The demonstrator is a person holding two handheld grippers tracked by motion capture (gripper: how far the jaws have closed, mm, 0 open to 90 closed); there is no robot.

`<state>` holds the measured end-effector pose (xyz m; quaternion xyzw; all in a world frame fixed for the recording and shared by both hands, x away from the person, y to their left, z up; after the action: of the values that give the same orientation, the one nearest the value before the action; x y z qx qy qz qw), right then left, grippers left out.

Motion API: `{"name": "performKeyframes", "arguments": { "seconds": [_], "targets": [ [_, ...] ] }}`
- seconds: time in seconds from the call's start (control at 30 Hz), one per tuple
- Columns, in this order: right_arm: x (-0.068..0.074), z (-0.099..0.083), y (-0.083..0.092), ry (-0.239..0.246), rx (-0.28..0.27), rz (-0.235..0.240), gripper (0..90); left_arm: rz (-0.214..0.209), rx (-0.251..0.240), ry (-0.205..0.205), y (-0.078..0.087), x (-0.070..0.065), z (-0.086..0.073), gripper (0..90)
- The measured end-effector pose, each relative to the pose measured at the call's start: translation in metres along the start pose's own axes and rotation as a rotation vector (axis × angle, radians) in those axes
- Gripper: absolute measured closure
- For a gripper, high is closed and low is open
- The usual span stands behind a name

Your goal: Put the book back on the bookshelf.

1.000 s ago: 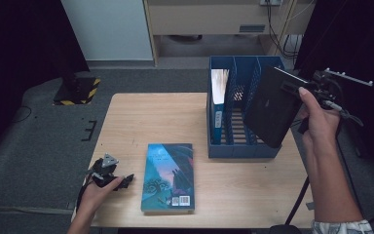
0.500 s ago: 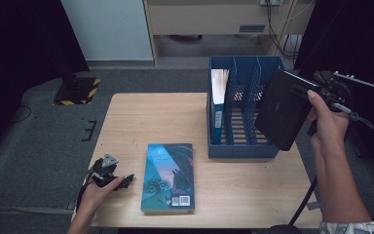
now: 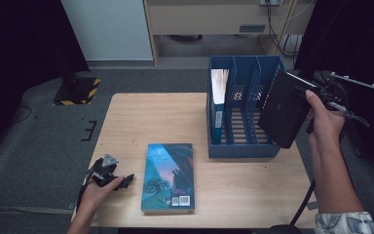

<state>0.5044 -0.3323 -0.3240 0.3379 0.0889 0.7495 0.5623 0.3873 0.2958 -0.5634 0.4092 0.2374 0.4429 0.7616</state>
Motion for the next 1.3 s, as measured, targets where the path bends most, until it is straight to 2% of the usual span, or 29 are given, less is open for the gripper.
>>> {"name": "performKeyframes", "arguments": {
  "seconds": [0.13, 0.33, 0.43, 0.57, 0.83, 1.1, 1.3],
  "targets": [
    [0.002, -0.001, 0.000, 0.012, 0.001, -0.008, 52.0, 0.000, -0.001, 0.000, 0.000, 0.000, 0.000, 0.5],
    [0.007, -0.006, -0.002, 0.017, 0.014, 0.011, 52.1, 0.000, -0.002, 0.000, 0.000, 0.000, 0.000, 0.6],
    [0.011, -0.007, -0.003, 0.039, 0.022, 0.006, 52.1, 0.000, -0.001, -0.001, 0.000, 0.000, 0.000, 0.6],
    [0.012, -0.006, -0.008, 0.035, 0.025, -0.003, 52.1, -0.001, -0.001, -0.001, 0.000, 0.000, 0.000, 0.6],
    [0.021, -0.008, -0.012, 0.077, 0.036, -0.018, 51.7, -0.002, -0.001, -0.002, 0.000, 0.000, 0.000, 0.6],
    [0.021, -0.010, -0.005, 0.075, 0.030, -0.018, 51.9, -0.001, 0.001, -0.002, 0.000, 0.000, 0.000, 0.6],
    [0.025, -0.009, -0.010, 0.083, 0.032, -0.026, 51.9, -0.001, 0.001, -0.003, 0.000, 0.000, 0.000, 0.6]
  ]
}}
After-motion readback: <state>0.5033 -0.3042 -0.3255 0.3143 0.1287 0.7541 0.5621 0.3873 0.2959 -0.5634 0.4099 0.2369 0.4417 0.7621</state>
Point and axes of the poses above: each handheld gripper's, and its own axes: y roughly backward along the jaws, z roughly out of its top, x roughly to its left, the point moved 4 cm from there along -y, roughly forward along the jaws, and after that the axes turned 9 degrees about x, right-handed, at the moved point
